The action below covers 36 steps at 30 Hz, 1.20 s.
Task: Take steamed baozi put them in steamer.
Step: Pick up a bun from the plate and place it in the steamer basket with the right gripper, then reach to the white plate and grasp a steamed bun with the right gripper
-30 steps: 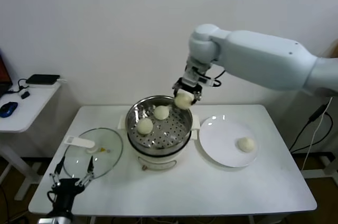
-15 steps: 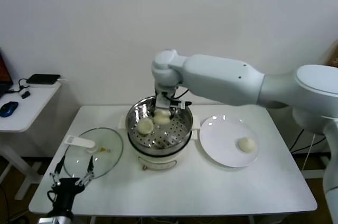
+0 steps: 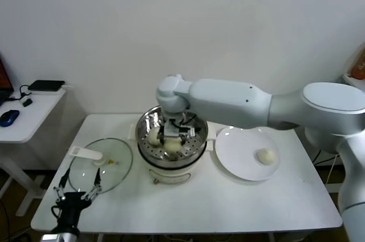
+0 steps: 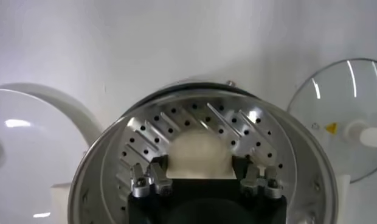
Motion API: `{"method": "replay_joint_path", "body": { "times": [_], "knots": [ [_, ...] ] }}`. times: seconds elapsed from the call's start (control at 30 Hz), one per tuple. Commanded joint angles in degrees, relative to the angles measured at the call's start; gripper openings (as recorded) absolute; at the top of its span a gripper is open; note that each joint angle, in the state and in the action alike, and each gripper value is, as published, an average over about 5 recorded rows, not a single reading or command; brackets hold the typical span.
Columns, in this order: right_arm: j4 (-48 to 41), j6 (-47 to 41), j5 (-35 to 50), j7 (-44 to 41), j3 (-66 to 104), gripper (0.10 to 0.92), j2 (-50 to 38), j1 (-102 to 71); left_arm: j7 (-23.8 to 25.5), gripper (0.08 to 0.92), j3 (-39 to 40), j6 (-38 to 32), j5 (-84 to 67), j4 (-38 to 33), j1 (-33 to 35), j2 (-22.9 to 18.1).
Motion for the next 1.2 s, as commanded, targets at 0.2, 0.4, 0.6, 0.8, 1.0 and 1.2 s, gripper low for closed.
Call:
{"method": "replay_joint_path", "body": {
  "times": [0.2, 0.4, 0.6, 0.8, 1.0, 1.2],
  "knots": [
    [0.93, -0.28, -0.25, 0.10, -0.76, 0.695, 0.38, -1.76, -0.17, 0.823, 0.02, -0.07, -0.02, 0.59, -0.15, -0.02],
    [0.86, -0.01, -0.07, 0.41, -0.83, 0.700, 0.23, -2.16, -0.16, 0.823, -0.08, -0.19, -0.10, 0.85, -0.23, 0.10],
    [0.30, 1.38, -0.30, 0.48, -0.30, 0.801, 0.24, -2.03, -0.16, 0.823, -0.04, -0.18, -0.12, 0.88, -0.37, 0.11],
    [-0.44, 3.53, -0.08, 0.06, 0.40, 0.822, -0.31, -0.54, -0.16, 0.823, -0.10, -0.18, -0.12, 0.86, -0.41, 0.12],
    [-1.19, 6.03, 1.89, -0.62, 0.37, 0.823, -1.82, 2.78, -0.17, 0.823, -0.11, -0.17, -0.17, 0.76, -0.44, 0.16],
    [-0.78, 6.15, 4.88, -0.78, 0.94, 0.823, -4.72, 7.35, -0.16, 0.823, 0.05, -0.05, -0.07, 0.60, -0.62, 0.15]
  ]
}}
